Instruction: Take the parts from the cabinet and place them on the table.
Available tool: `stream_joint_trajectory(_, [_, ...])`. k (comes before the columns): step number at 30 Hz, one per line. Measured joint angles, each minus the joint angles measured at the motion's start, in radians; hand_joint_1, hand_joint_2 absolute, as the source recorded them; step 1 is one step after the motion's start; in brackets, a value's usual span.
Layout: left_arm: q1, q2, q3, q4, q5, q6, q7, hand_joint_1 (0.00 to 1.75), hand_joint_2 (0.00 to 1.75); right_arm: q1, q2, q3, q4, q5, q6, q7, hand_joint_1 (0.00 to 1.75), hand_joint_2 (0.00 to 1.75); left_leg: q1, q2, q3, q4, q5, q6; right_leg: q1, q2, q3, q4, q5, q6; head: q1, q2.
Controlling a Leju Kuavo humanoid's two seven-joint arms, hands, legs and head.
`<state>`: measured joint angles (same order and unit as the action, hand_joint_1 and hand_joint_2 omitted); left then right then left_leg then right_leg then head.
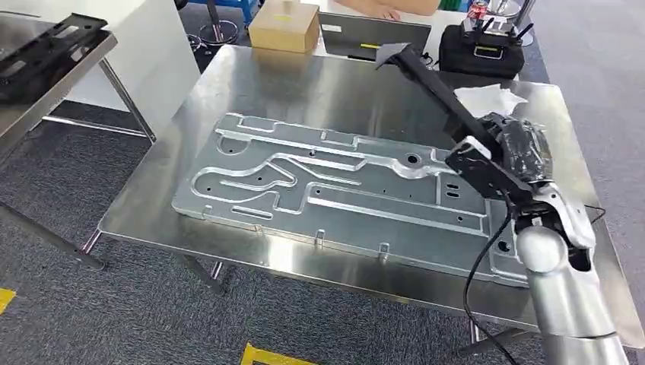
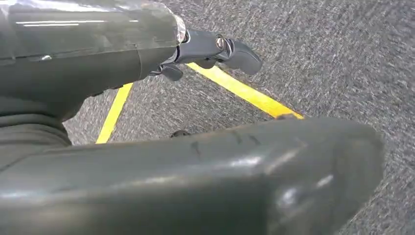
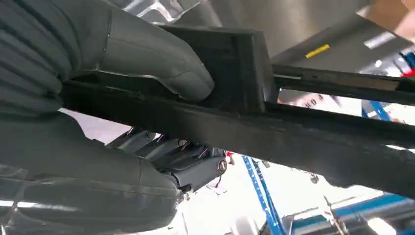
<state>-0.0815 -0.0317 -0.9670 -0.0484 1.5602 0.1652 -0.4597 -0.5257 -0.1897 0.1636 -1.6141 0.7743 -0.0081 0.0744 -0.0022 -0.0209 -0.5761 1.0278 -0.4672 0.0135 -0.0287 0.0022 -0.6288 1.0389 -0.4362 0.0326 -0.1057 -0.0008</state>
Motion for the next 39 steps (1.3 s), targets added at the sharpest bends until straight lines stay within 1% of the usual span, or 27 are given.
stream_joint_trajectory(5, [-0.008, 0.007, -0.034, 0.0, 0.007, -0.006, 0.009, 0.0, 0.0, -0.028, 0.05, 0.026, 0.079, 0.089, 0.028, -0.019, 1.75, 1.75, 0.0, 0.0, 0.0, 0.0, 0.0, 0.0, 0.0, 0.0, 0.0, 0.0, 0.0, 0.0, 0.0, 0.0])
stream_joint_trajectory(14, [-0.017, 0.009, -0.06, 0.0, 0.01, 0.011, 0.018, 0.0, 0.0, -0.068, 0.163, 0.059, 0.267, 0.175, 0.044, -0.068, 1.75, 1.75, 0.0, 0.0, 0.0, 0.0, 0.0, 0.0, 0.0, 0.001, 0.0, 0.0, 0.0, 0.0, 0.0, 0.0])
stream_joint_trajectory(15, [-0.017, 0.009, -0.06, 0.0, 0.01, 0.015, 0.019, 0.0, 1.75, -0.072, 0.174, 0.063, 0.286, 0.184, 0.044, -0.07, 0.0, 1.75, 0.0, 0.0, 0.001, 0.0, 0.0, 0.0, 0.0, 0.001, 0.0, 0.0, 0.0, 0.0, 0.0, 0.0])
stream_joint_trajectory(18, [-0.018, 0.009, -0.06, 0.0, 0.01, 0.026, 0.026, 0.0, 1.75, -0.082, 0.203, 0.073, 0.348, 0.202, 0.043, -0.086, 0.0, 1.75, 0.0, 0.0, 0.001, 0.0, 0.0, 0.0, 0.0, 0.001, 0.0, 0.0, 0.0, 0.0, 0.0, 0.0])
stream_joint_trajectory(19, [-0.018, 0.009, -0.06, 0.0, 0.01, 0.031, 0.028, 0.0, 0.0, -0.084, 0.211, 0.076, 0.365, 0.207, 0.043, -0.09, 0.0, 1.75, 0.0, 0.0, 0.001, 0.0, 0.0, 0.0, 0.0, 0.001, 0.0, 0.0, 0.0, 0.0, 0.0, 0.0])
stream_joint_trajectory(24, [-0.018, 0.009, -0.053, 0.0, 0.01, 0.046, 0.029, 0.0, 0.0, -0.091, 0.251, 0.09, 0.45, 0.228, 0.041, -0.105, 0.0, 1.75, 0.0, 0.0, 0.001, 0.0, 0.0, -0.001, 0.0, 0.001, 0.001, 0.0, 0.0, 0.0, 0.0, 0.0])
stream_joint_trajectory(31, [-0.018, 0.009, -0.027, -0.001, 0.01, 0.048, 0.029, 0.0, 0.0, -0.095, 0.277, 0.09, 0.516, 0.23, 0.033, -0.13, 0.0, 1.75, 0.0, 0.0, 0.001, 0.0, 0.0, -0.001, 0.0, 0.001, 0.001, 0.0, 0.0, 0.0, 0.0, 0.0])
stream_joint_trajectory(32, [-0.018, 0.009, -0.023, -0.001, 0.01, 0.048, 0.029, 0.0, 0.0, -0.095, 0.279, 0.09, 0.52, 0.22, 0.03, -0.14, 0.0, 0.0, 0.0, 0.0, 0.001, 0.0, 0.0, -0.001, 0.0, 0.001, 0.001, 0.0, 0.0, 0.0, 0.0, 0.0])
stream_joint_trajectory(36, [-0.017, 0.008, -0.004, -0.002, 0.01, 0.048, 0.029, 0.0, 0.0, -0.091, 0.291, 0.078, 0.51, 0.125, 0.047, -0.168, 0.0, 0.0, 0.0, 0.001, 0.002, 0.0, 0.0, -0.001, 0.0, 0.001, 0.001, 0.0, 0.0, 0.0, 0.0, 0.0])
stream_joint_trajectory(39, [-0.015, 0.008, 0.006, -0.002, 0.01, 0.048, 0.029, 0.0, 0.0, -0.081, 0.303, 0.053, 0.445, -0.009, 0.097, -0.168, 0.0, 0.0, 0.0, 0.0, 0.002, 0.0, 0.0, -0.001, 0.0, 0.001, 0.001, 0.0, 0.0, 0.0, 0.0, 0.0])
